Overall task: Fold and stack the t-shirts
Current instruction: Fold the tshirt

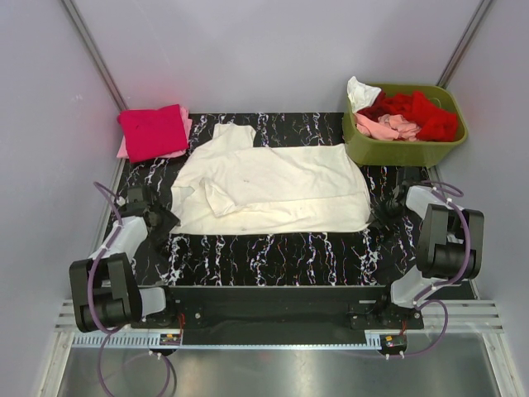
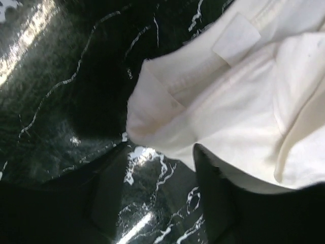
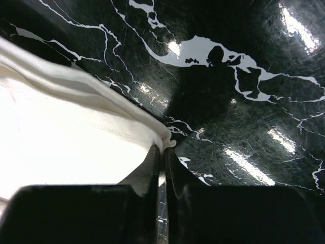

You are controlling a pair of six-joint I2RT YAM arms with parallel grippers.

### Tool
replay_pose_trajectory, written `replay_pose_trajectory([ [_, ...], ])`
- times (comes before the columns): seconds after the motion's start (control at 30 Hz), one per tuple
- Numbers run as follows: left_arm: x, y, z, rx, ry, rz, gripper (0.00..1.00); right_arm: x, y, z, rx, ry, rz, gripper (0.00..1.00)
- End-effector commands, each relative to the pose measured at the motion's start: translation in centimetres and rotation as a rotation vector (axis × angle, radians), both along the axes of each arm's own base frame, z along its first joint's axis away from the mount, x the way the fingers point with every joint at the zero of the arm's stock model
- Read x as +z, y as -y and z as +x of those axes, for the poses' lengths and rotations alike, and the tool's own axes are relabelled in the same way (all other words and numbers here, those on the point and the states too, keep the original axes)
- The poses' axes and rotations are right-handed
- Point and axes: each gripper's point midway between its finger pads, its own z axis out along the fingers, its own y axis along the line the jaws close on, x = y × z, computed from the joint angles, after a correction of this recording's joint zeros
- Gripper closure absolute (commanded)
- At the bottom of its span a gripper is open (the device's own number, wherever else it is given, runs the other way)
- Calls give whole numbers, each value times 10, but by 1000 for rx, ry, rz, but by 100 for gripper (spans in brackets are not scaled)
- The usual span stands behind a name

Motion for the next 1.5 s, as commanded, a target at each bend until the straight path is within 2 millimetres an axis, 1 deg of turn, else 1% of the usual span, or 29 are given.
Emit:
replay_pose_trajectory([
  [0.0, 3, -21, 27, 54, 88, 82, 54, -1, 0, 5, 19, 24, 11, 94],
  [0.07, 5, -26, 34, 69, 121, 95, 67, 2, -1, 5, 27, 31, 19, 98],
  [0.1, 6, -27, 37, 71, 129, 98, 81, 3, -1, 6, 28, 34, 16, 100],
  [0.2, 15, -33, 39, 89, 142, 116, 100, 10, 4, 4, 36, 34, -12, 100],
  [0.33, 32, -45, 24, 138, 151, 165, 100, 22, 21, -3, 2, 30, -67, 100],
  [0.37, 38, -47, 16, 153, 146, 173, 100, 24, 28, -8, -18, 23, -74, 100],
  [0.43, 42, -48, 8, 162, 140, 166, 100, 31, 37, -14, -48, 26, -92, 100],
  [0.5, 49, -40, 0, 151, 152, 136, 100, 35, 41, -20, -73, 32, -95, 100],
  [0.6, 53, -31, -13, 156, 169, 102, 100, 38, 37, -29, -94, 42, -82, 100],
  [0.73, 53, -25, -29, 184, 157, 79, 100, 32, 32, -44, -102, 18, -77, 100],
  [0.77, 53, -22, -34, 191, 147, 72, 99, 32, 33, -48, -104, 10, -82, 100],
  [0.83, 49, -17, -42, 241, 113, 25, 93, 28, 38, -57, -133, -19, -107, 99],
  [0.87, 50, -10, -42, 234, 116, -10, 89, 31, 38, -59, -140, -10, -108, 88],
  [0.9, 53, -8, -42, 234, 124, -24, 74, 32, 41, -58, -150, -1, -112, 41],
  [0.93, 59, -7, -41, 230, 140, -27, 68, 36, 43, -55, -151, 14, -122, 16],
  [0.97, 69, -3, -38, 202, 175, -38, 60, 42, 46, -54, -141, 26, -141, 0],
  [1.0, 92, -7, -30, 178, 233, -11, 54, 48, 49, -50, -128, 44, -156, 0],
  [1.03, 101, -11, -32, 131, 238, 42, 43, 61, 52, -41, -115, 82, -170, 0],
  [1.07, 113, -14, -31, 105, 262, 74, 40, 71, 57, -42, -107, 94, -202, 0],
  [1.1, 129, -16, -26, 78, 295, 104, 38, 82, 55, -36, -94, 132, -200, 0],
  [1.13, 131, -19, -24, 31, 294, 139, 37, 89, 49, -27, -75, 187, -174, 0],
  [1.17, 133, -13, -21, -13, 305, 121, 37, 104, 30, -20, -22, 267, -134, 0],
  [1.27, 119, -2, -13, -84, 299, 72, 41, 137, -13, 1, 95, 399, -134, 0],
  [1.3, 108, 1, -14, -88, 281, 50, 43, 145, -55, 2, 232, 426, -137, 0],
  [1.33, 106, 4, -8, -89, 292, 29, 45, 167, -78, 12, 292, 479, -125, 0],
  [1.37, 104, 9, -6, -94, 298, 0, 47, 163, -106, 15, 361, 454, -105, 4],
  [1.4, 96, 12, -7, -92, 288, -21, 50, 183, -154, 12, 494, 498, -63, 6],
  [1.43, 95, 14, -2, -83, 307, -41, 53, 185, -182, 7, 572, 489, -37, 11],
  [1.47, 90, 18, 0, -84, 309, -64, 55, 170, -210, 6, 639, 429, -3, 33],
])
